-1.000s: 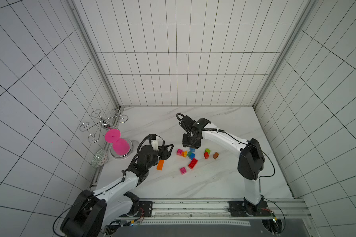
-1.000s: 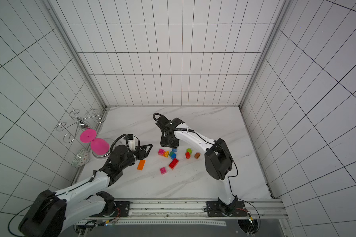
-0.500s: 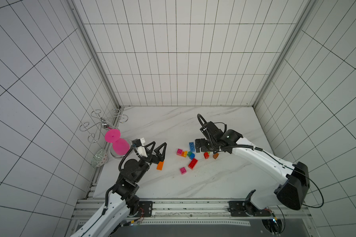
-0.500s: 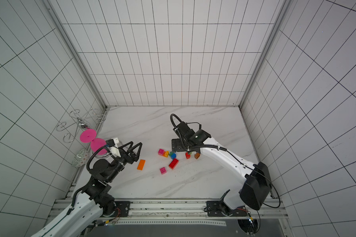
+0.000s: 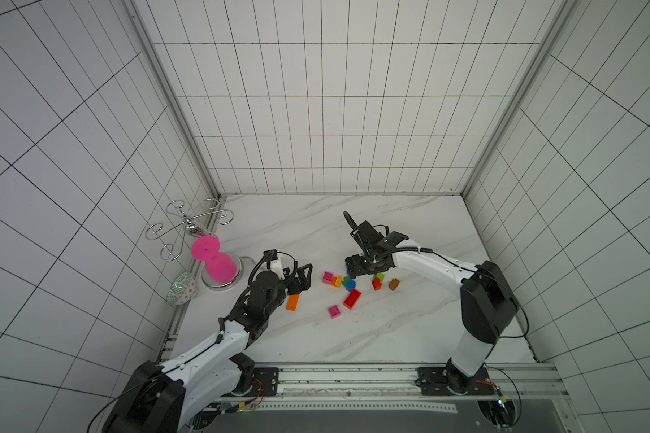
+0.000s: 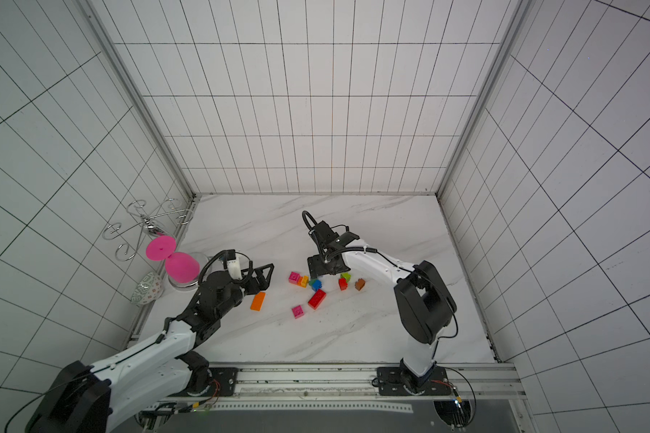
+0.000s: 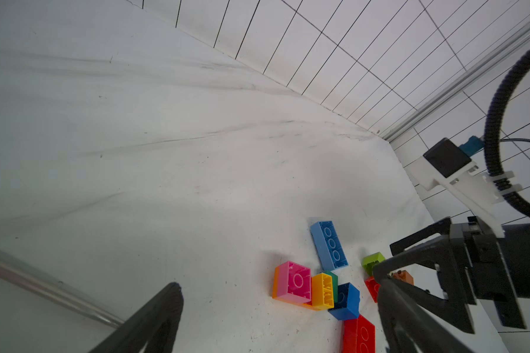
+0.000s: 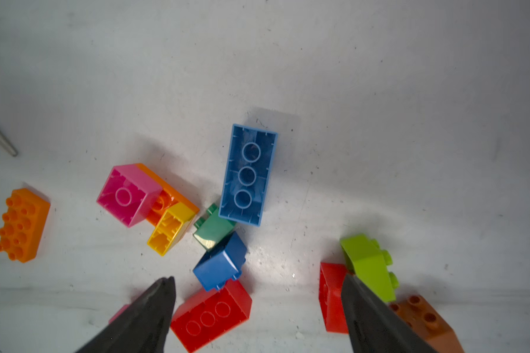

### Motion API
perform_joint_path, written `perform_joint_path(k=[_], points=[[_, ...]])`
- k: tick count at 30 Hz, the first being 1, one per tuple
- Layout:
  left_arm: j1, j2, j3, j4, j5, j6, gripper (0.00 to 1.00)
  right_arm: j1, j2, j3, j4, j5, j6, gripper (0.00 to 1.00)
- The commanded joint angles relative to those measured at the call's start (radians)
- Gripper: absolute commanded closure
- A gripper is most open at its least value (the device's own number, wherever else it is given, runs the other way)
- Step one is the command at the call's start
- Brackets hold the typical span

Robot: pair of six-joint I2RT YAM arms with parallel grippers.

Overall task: Assemble the letter p with lego
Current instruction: Pick up the lego brick from the center of the board.

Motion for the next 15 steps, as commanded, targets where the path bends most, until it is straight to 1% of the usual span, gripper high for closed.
perform_joint_path(k=[1,4,8,12,15], points=[[0.019,0.053,0.056,0.005,0.045,-0.021,0.02,-0.015,0.075,0.098,0.003,-0.065,-0.025,0.22],[0.032,0.082,0.055,0.017,0.06,-0.031,0.02,-0.016,0.143,0.14,-0.003,-0.047,-0.02,0.29],[0.041,0.09,0.056,0.021,0.073,-0.034,0.02,-0.017,0.208,0.187,-0.006,-0.024,-0.015,0.31],[0.043,0.083,0.054,0.022,0.078,-0.036,0.02,-0.017,0.259,0.231,-0.014,-0.023,-0.015,0.37],[0.045,0.078,0.056,0.02,0.085,-0.04,0.02,-0.015,0.287,0.255,-0.025,-0.01,-0.013,0.48]])
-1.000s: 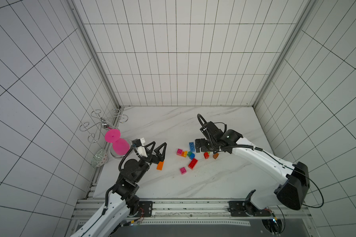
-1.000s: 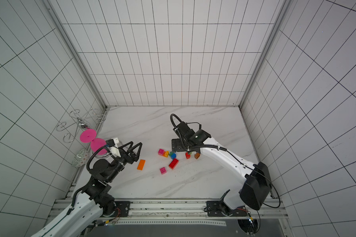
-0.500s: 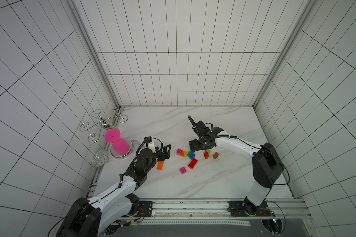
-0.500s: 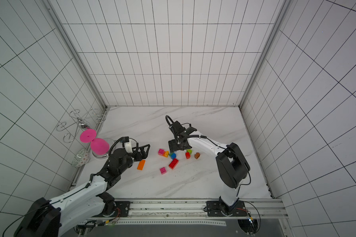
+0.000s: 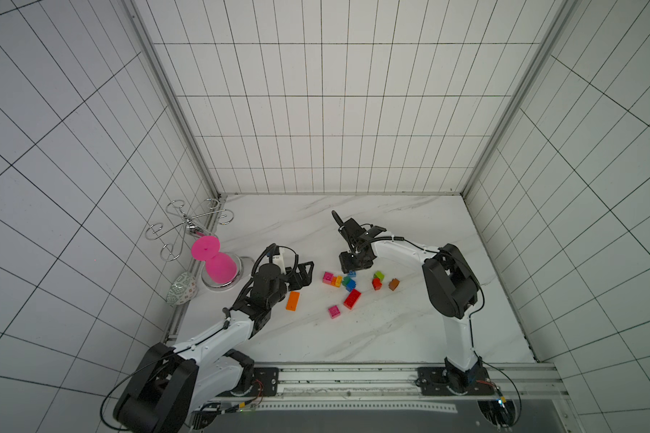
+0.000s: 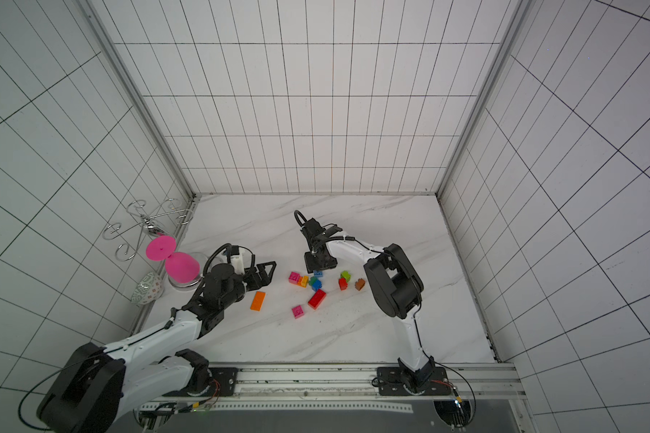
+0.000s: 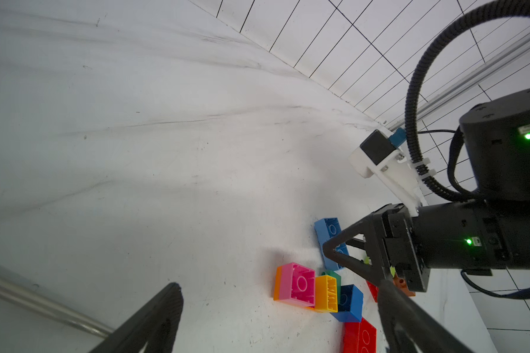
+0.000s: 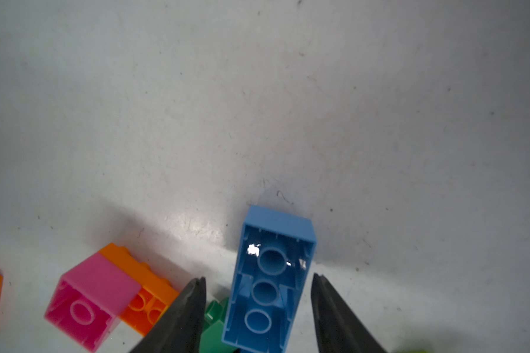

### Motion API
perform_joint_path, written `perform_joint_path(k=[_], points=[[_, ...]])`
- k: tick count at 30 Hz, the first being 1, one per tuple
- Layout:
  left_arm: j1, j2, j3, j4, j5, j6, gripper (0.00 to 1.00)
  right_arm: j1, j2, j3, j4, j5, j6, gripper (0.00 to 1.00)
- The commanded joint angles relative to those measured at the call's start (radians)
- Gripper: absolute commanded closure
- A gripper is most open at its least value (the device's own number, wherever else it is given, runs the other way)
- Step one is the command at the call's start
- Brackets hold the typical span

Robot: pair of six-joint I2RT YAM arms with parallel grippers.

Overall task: Assemble the letter p with lego
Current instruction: Pick up the lego brick from the center of the board.

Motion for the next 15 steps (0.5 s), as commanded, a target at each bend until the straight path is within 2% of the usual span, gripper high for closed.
perform_joint_path(k=[1,10,15], points=[[0.006,-0.012,0.02,0.014,0.019,-0.008,0.02,-0.005,0.036,0.066,-0.029,0.027,-0.001,0.51],[0.007,-0.046,0.015,0.006,0.015,-0.006,0.02,-0.004,0.053,0.086,-0.067,0.078,-0.001,0.84],[0.007,-0.087,-0.001,0.018,0.013,-0.004,0.02,-0.004,-0.005,0.067,-0.087,0.09,-0.044,0.95]])
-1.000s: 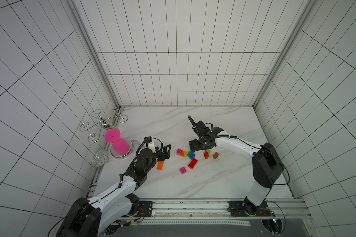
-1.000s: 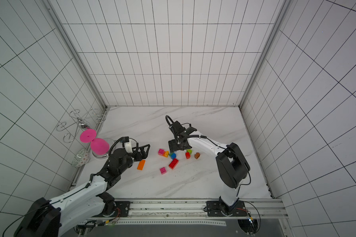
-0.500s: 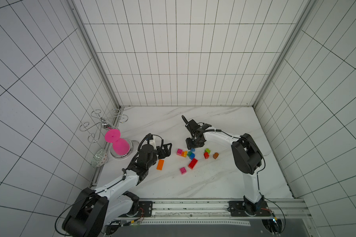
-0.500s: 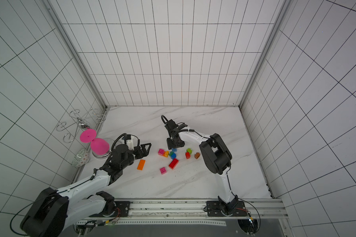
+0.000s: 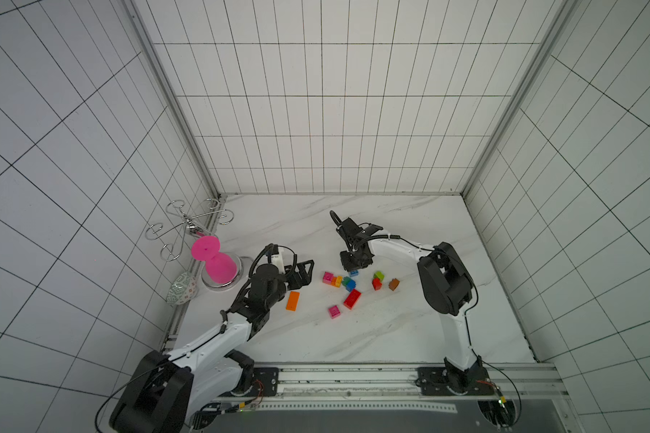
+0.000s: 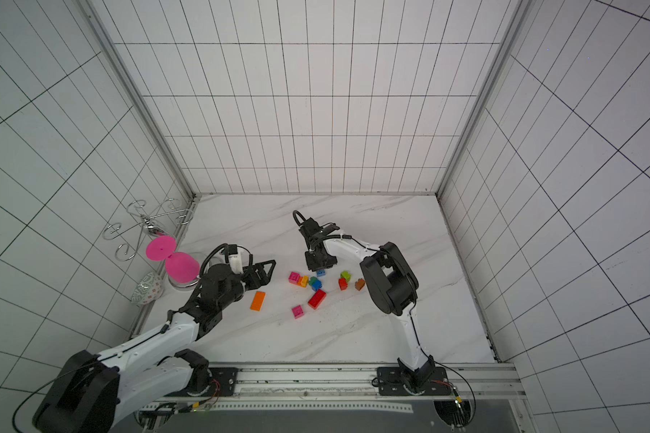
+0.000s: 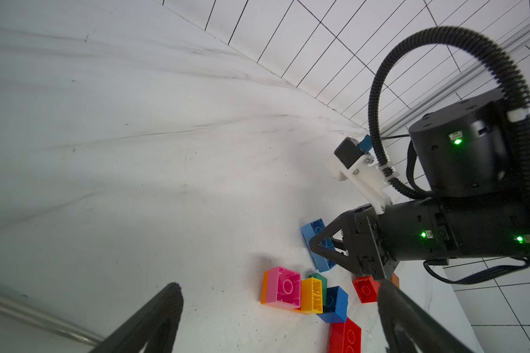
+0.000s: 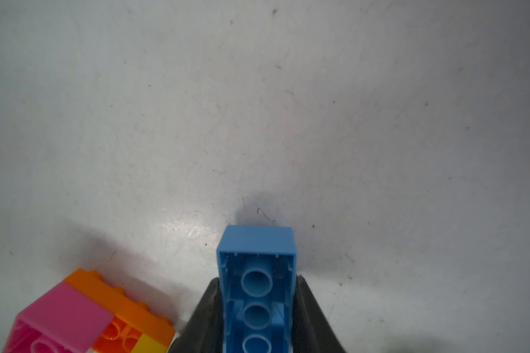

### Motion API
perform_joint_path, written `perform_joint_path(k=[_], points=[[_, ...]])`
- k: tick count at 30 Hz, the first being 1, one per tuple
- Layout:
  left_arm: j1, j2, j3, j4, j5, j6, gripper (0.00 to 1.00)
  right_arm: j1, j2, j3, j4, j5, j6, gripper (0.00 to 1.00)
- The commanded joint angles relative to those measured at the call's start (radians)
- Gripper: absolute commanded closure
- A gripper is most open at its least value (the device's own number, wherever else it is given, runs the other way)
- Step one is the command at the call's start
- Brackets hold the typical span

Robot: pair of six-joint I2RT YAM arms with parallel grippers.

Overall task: Assemble the letter p with lego
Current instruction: Pick up the lego brick from the center of the board, then assemble the lego brick with the lego brick.

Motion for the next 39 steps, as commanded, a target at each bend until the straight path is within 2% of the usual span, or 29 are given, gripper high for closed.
perform_joint_path(k=[1,5,15,18,21,26,32,39], points=[[0.006,-0.042,-0.006,0.023,0.0,-0.003,0.02,-0.004,-0.058,0.017,-0.035,0.033,-0.044,0.99],[0.005,-0.122,-0.042,0.046,-0.005,-0.003,0.02,-0.004,-0.154,-0.007,-0.027,0.034,-0.097,1.0],[0.005,-0.436,-0.148,0.043,-0.078,0.019,0.03,0.002,-0.414,-0.14,0.089,-0.112,-0.25,1.0],[0.004,-0.502,-0.167,0.027,-0.116,0.026,0.02,0.012,-0.457,-0.196,0.151,-0.185,-0.326,1.0],[0.005,-0.529,-0.186,0.028,-0.159,0.025,0.02,0.052,-0.458,-0.215,0.156,-0.186,-0.426,1.0],[0.006,-0.469,-0.173,0.034,-0.169,0.026,0.02,0.119,-0.399,-0.208,0.121,-0.149,-0.555,1.0],[0.022,-0.291,-0.136,0.073,-0.123,-0.021,0.02,0.176,-0.268,-0.077,-0.05,-0.144,-0.675,1.0],[0.144,-0.146,-0.134,0.112,0.004,-0.112,0.02,0.204,-0.195,-0.012,-0.089,-0.136,-0.76,1.0]])
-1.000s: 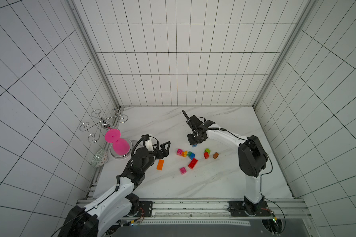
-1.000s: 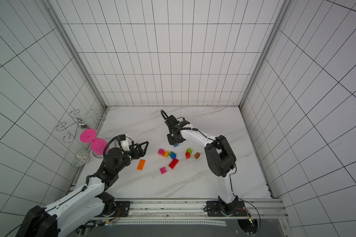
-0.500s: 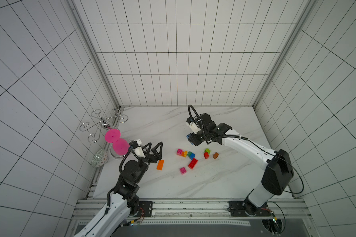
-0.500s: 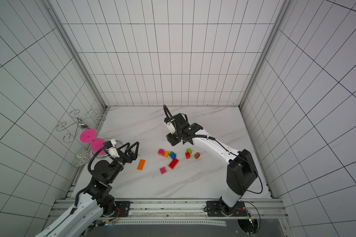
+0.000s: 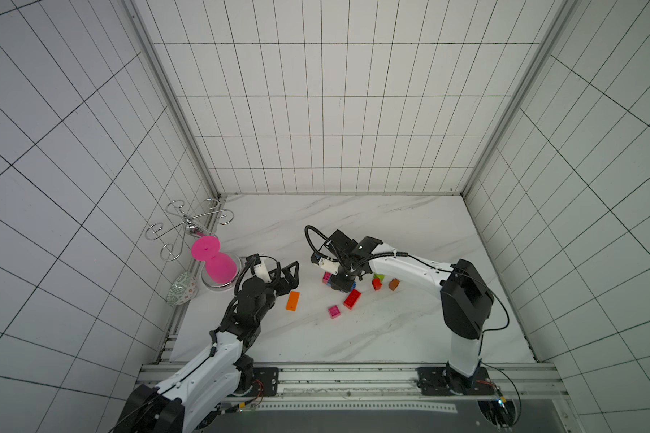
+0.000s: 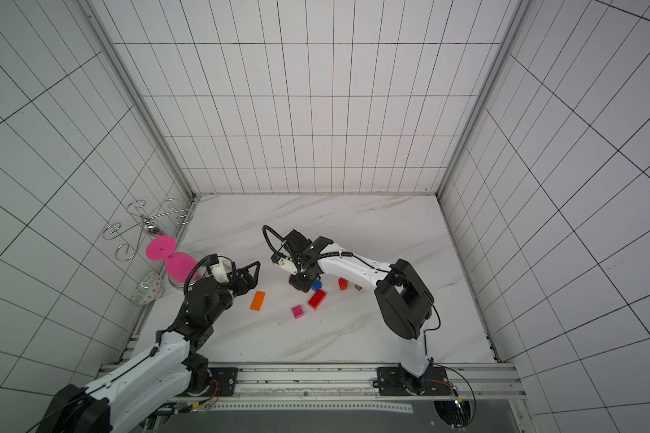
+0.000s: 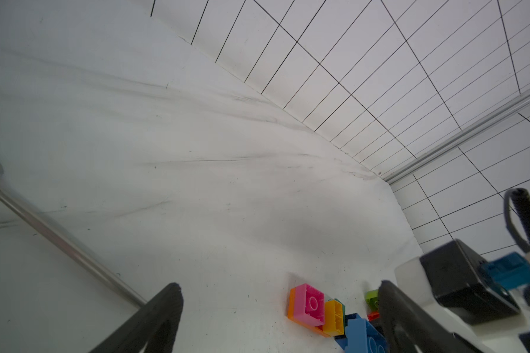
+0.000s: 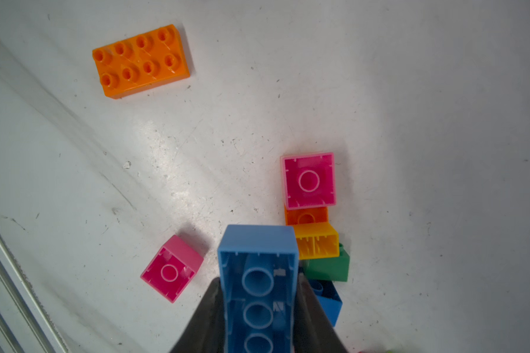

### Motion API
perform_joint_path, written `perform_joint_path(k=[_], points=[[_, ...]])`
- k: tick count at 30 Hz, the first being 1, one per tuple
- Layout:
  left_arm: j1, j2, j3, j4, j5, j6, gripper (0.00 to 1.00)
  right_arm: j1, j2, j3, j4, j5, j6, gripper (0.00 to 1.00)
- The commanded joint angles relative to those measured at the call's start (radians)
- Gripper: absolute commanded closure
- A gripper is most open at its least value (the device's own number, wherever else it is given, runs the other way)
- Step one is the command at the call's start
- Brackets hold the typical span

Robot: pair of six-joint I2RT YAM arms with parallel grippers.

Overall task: Assemble the letter p with lego
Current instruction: Assemble the lego brick with the lego brick.

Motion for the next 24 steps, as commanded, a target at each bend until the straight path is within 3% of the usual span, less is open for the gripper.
perform_joint_path(k=[1,24], points=[[0.055,0.025,0.018,0.055,0.076,-0.062,0.02,0.007,0.018,0.088,-0.054,0.006,-0.093,1.0],[0.069,-0.017,0.003,0.05,0.066,-0.064,0.02,-0.029,0.176,0.238,-0.117,-0.016,-0.162,1.0]])
